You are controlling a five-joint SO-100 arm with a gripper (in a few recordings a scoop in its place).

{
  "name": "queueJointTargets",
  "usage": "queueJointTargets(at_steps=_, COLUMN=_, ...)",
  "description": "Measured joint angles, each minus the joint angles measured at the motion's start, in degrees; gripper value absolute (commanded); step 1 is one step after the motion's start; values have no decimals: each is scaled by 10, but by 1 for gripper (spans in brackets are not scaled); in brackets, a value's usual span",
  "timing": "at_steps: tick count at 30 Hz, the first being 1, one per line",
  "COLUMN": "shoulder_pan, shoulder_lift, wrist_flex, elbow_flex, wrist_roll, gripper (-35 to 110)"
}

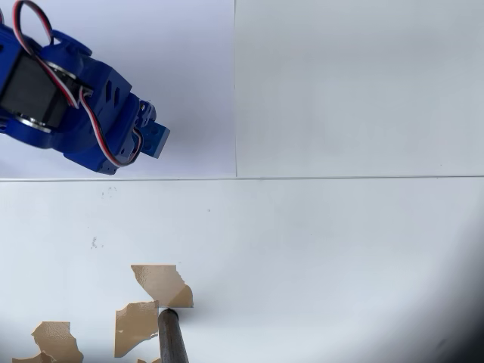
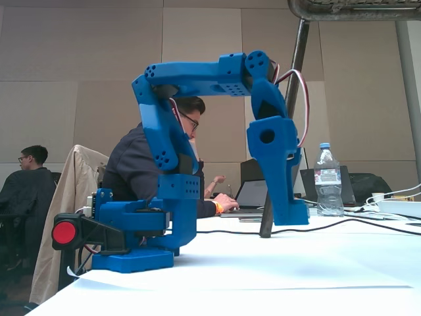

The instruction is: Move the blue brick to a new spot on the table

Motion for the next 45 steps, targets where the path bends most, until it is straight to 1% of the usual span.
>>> queueJointTargets(at_steps=4, shoulder_pan=121, shoulder_lift=-69, wrist_flex=0, elbow_flex=-59, wrist_roll=-26, gripper=0)
queueJointTargets(at_steps=9, shoulder_pan=257, shoulder_lift=-110, wrist_flex=0, elbow_flex=-76, wrist_roll=-69, gripper=0)
queueJointTargets(at_steps=17, shoulder_pan=425, shoulder_lift=-114, wrist_flex=-54, elbow_flex=-46, wrist_roll=-157, gripper=0)
queueJointTargets(at_steps=19, shoulder_pan=450, shoulder_lift=-119, wrist_flex=-68, elbow_flex=-37, wrist_roll=-178, gripper=0)
queueJointTargets(at_steps=23, shoulder_pan=478, shoulder_lift=-144, wrist_flex=-91, elbow_flex=-36, wrist_roll=-194, gripper=0)
queueJointTargets(at_steps=30, shoulder_pan=482, shoulder_lift=-169, wrist_flex=-120, elbow_flex=-11, wrist_roll=-195, gripper=0)
queueJointTargets(at_steps=38, shoulder_pan=430, shoulder_lift=-169, wrist_flex=-153, elbow_flex=49, wrist_roll=-163, gripper=1)
queueJointTargets(at_steps=39, shoulder_pan=423, shoulder_lift=-166, wrist_flex=-160, elbow_flex=55, wrist_roll=-157, gripper=3)
queueJointTargets(at_steps=42, shoulder_pan=409, shoulder_lift=-148, wrist_flex=-176, elbow_flex=75, wrist_roll=-148, gripper=17)
queueJointTargets(at_steps=45, shoulder_pan=402, shoulder_lift=-129, wrist_flex=-180, elbow_flex=89, wrist_roll=-149, gripper=23)
